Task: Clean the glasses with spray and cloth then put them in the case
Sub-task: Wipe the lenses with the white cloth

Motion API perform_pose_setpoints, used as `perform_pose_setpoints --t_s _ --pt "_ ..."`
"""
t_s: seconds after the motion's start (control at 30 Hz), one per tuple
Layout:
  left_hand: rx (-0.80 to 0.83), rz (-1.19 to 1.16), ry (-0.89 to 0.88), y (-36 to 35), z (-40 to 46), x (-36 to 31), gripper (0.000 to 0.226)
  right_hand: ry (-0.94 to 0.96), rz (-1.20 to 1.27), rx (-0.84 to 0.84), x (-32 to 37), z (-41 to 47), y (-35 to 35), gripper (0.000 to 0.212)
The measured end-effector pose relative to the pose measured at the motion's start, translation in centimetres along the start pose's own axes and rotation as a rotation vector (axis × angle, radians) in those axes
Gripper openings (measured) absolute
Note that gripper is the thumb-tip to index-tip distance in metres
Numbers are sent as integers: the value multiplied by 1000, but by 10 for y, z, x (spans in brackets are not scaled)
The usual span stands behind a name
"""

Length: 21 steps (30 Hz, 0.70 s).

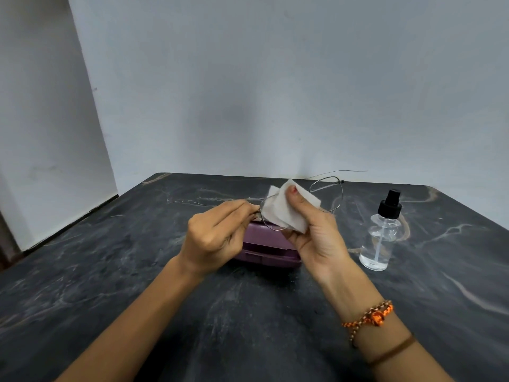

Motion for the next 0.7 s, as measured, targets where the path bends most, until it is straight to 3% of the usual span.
perform_pose_setpoints --t_s 0.2,0.47,0.7 --pt "-16 -13 7 1 0 -2 8 -17 -41 0 1 -3 -1 24" --pt "-12 -40 -19 -4 -3 -6 10 2 265 41 -4 -4 -8 23" --pt "-14 -23 -49 -6 -4 -8 8 35 60 166 -4 -3 -15 22"
Point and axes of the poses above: each hand's wrist, its own z-axis towards the middle knuckle, its own y-axis out of the back of the hand, x = y × z, the point moved 7 cm from there along z, towards the middle knuckle, and after that the axes turned 10 degrees about -z, right-handed, at the moved point
